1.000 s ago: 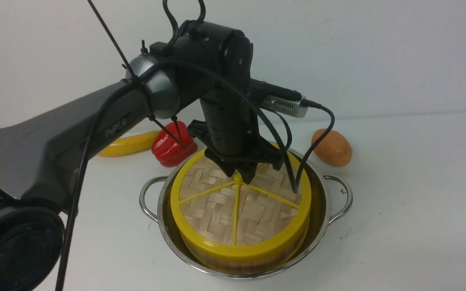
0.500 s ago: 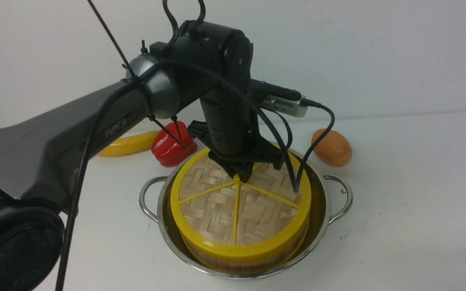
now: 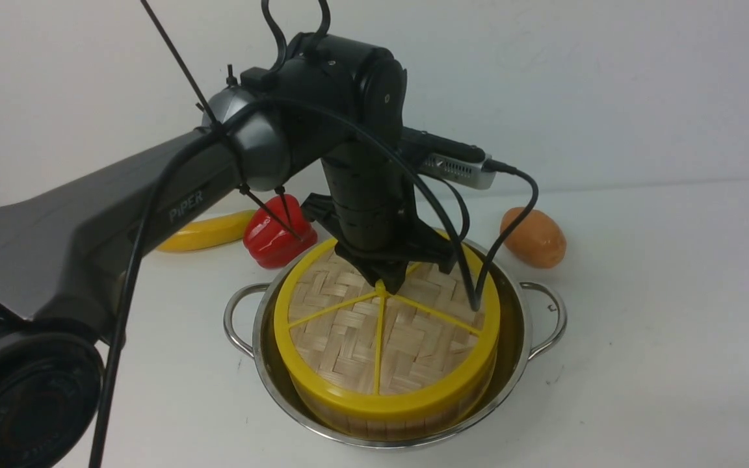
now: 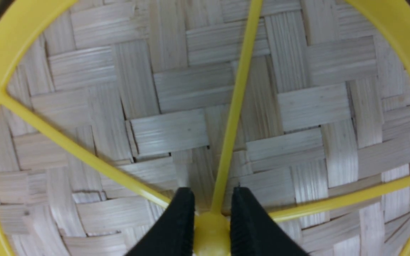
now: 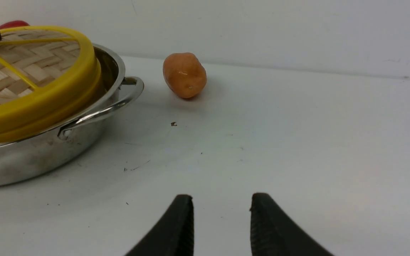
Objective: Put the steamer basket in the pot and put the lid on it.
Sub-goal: Use the left arm to place the steamer lid on the steamer
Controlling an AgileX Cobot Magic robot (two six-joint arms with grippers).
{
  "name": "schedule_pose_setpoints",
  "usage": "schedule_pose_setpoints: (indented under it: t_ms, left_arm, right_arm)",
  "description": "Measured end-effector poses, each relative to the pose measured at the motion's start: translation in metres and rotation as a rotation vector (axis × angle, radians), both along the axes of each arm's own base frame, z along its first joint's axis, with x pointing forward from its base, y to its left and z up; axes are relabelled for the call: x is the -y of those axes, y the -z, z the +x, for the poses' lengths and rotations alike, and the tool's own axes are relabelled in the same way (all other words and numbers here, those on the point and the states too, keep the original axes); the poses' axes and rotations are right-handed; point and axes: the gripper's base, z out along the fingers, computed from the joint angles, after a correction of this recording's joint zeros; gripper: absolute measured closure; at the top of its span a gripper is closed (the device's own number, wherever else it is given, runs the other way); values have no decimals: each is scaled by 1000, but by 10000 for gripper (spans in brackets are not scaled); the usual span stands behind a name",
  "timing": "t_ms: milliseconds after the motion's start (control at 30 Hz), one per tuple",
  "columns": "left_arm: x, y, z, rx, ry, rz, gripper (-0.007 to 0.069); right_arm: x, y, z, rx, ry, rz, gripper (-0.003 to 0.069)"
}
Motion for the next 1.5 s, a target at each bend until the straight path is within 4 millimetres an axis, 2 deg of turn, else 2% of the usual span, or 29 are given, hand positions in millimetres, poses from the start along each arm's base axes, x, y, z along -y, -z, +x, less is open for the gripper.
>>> schedule_pose_setpoints:
  t_ms: [567,833,1500]
  left_arm:
    - [0,-1,0,6,38,7,503]
    - [2,-10,2,32,38,-14,503]
    - [3,-10,2,26,51,-24,503]
  right_arm:
    - [0,0,0,0,0,0,425]
    - [0,0,0,0,0,0,419]
    - [-1,0,0,0,-18,0,418]
